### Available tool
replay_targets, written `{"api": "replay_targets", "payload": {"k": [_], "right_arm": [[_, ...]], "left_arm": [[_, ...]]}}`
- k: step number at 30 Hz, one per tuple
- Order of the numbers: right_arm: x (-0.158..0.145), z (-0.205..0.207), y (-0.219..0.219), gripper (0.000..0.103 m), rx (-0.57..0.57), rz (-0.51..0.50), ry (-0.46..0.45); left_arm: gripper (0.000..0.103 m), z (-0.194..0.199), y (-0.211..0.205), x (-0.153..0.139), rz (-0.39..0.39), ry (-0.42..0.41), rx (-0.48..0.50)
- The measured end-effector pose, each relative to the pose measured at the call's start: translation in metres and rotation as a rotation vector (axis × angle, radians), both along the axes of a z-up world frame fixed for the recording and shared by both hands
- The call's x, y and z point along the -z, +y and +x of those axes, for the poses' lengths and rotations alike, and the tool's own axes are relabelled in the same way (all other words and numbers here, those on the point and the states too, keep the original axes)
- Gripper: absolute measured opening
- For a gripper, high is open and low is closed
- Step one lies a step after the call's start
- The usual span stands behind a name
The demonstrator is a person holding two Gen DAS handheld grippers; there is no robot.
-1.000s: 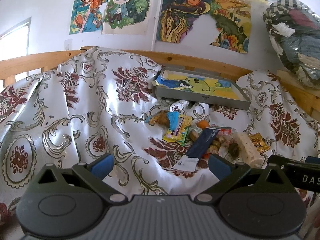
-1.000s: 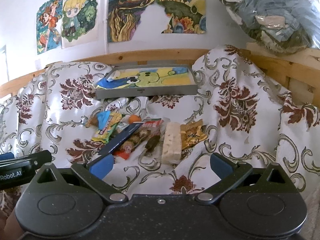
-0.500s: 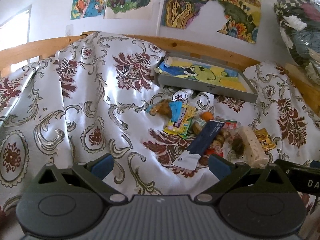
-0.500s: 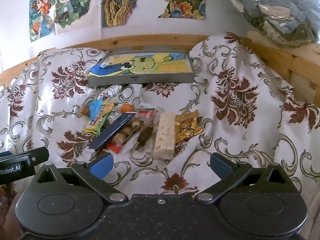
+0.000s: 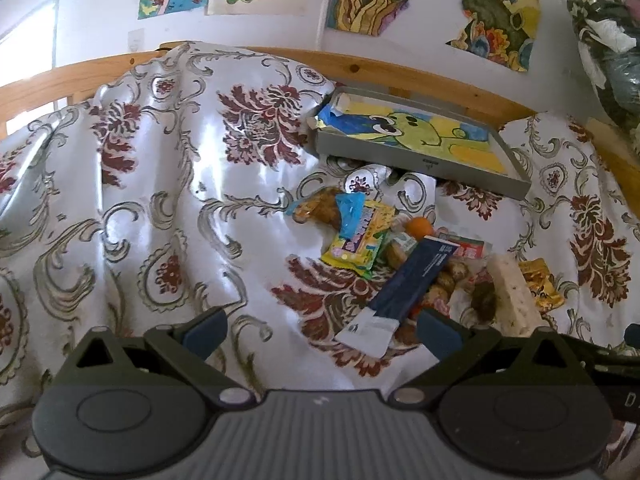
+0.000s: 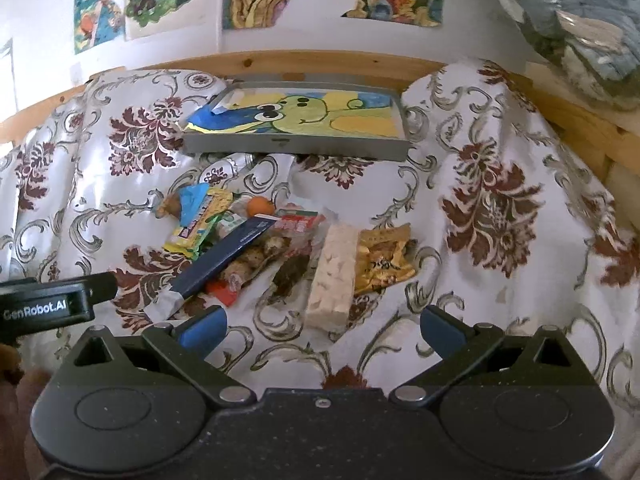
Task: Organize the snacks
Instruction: 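Move left tool toward the navy blue packet while right tool approaches the white nougat bar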
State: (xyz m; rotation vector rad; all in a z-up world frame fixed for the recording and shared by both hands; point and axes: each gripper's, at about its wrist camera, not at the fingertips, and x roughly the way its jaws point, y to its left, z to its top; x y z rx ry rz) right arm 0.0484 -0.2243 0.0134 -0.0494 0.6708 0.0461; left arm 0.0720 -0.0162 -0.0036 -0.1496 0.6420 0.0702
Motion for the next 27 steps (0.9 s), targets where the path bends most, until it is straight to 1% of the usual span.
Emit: {"api": "replay_targets", "payload": {"k": [3,7,13,18,23,25,27], "right_arm": [[0.0,0.009,-0.003,0.102,-0.021,-0.009,0.005],[-0.001,0.022,-0.008,0.102,-0.05,-0.022,0.004],[0.001,0.042,-0.014,0.102,-0.079,-0.061,-0.006],[0.002,0.058,-0.021,0.102,-0.09,-0.066,-0.013],[0.006,0.071,-0.022,0.102,-0.128,-0.108,-0.021],[0.008,0.076,-0.023,0.102,-0.129,-0.1,-0.017],[0.009,0.08,-0.026,0.102,-0.117,-0.072,-0.004]], "left_arm": [[0.103,0.008,-0.005,0.001,0.011,0.004,0.016],[0.103,0.015,-0.012,0.0,0.028,-0.022,0.023],[0.103,0.034,-0.022,0.002,0.046,-0.003,0.077],[0.103,0.05,-0.027,0.007,0.051,0.011,0.102],[0.103,0.067,-0.032,0.012,0.062,0.02,0.139],[0.103,0.073,-0.033,0.014,0.066,0.029,0.158],[0.103,0.079,-0.034,0.018,0.072,0.036,0.182]]}}
